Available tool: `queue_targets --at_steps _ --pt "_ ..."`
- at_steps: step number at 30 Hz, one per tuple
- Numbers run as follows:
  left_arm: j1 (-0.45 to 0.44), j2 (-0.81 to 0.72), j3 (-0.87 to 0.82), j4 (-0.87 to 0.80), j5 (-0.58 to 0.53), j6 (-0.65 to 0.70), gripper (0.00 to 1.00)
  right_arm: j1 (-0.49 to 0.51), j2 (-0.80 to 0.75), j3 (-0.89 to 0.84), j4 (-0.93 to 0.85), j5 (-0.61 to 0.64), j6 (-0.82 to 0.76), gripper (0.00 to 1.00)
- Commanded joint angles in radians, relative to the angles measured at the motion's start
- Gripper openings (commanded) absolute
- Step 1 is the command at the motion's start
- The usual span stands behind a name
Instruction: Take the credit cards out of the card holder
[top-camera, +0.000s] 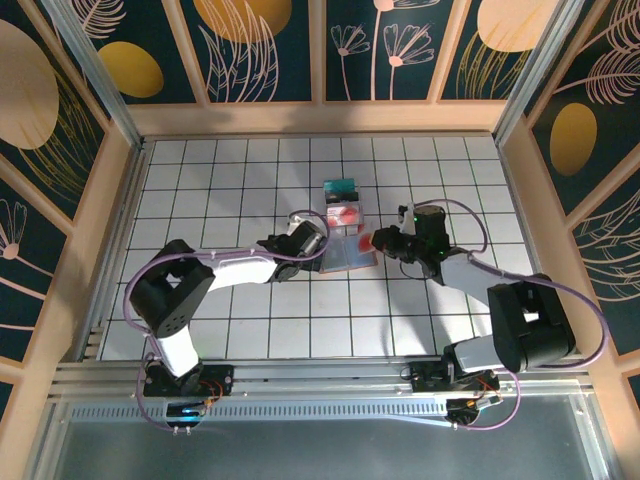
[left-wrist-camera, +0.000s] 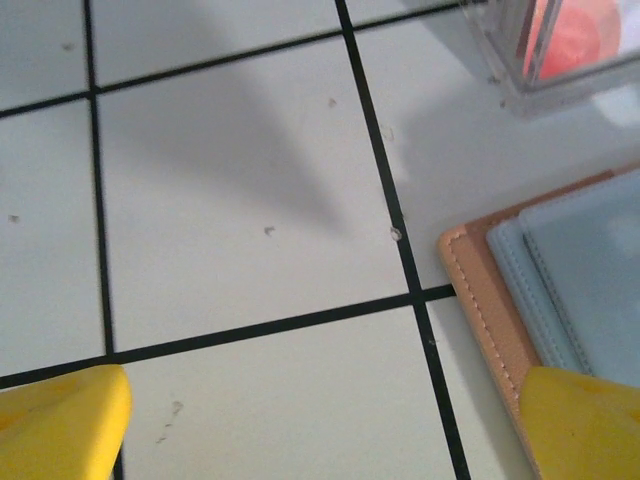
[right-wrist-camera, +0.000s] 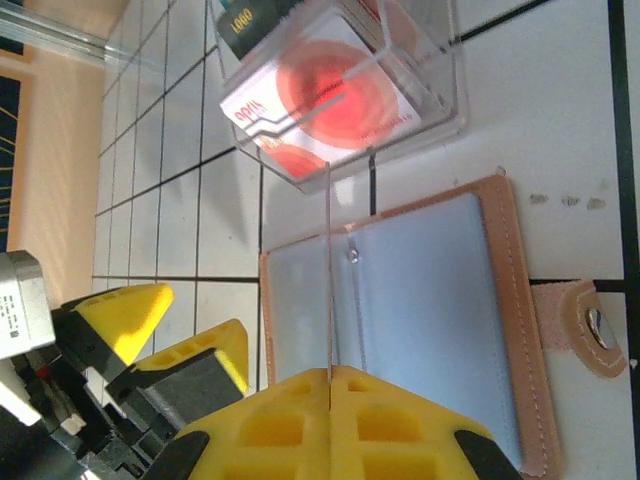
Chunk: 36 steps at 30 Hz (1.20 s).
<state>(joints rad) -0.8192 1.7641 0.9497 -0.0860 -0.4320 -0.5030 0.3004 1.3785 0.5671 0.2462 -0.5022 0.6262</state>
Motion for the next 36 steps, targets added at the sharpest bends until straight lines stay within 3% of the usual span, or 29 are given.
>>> queue_targets --at_steps 1,10,20,36 --pt "0.001 -0.082 0.01 -0.031 -0.044 -0.041 0.99 -0.009 -0.054 -0.015 0.018 0.031 -0.014 0.0" --pt "0.009 -0.202 0.017 0.084 0.03 -0.106 0.99 -0.008 -0.168 -0.098 0.187 0.046 0.032 0.0" --pt "0.06 -0.265 -0.027 0.401 0.366 -0.186 0.99 -0.008 -0.197 -0.127 0.425 0.008 0.094 0.0" --pt "0.094 -0.164 -0.005 0.71 0.732 -0.27 0.67 -0.005 -0.121 -0.137 0.735 -0.106 0.23 0.0"
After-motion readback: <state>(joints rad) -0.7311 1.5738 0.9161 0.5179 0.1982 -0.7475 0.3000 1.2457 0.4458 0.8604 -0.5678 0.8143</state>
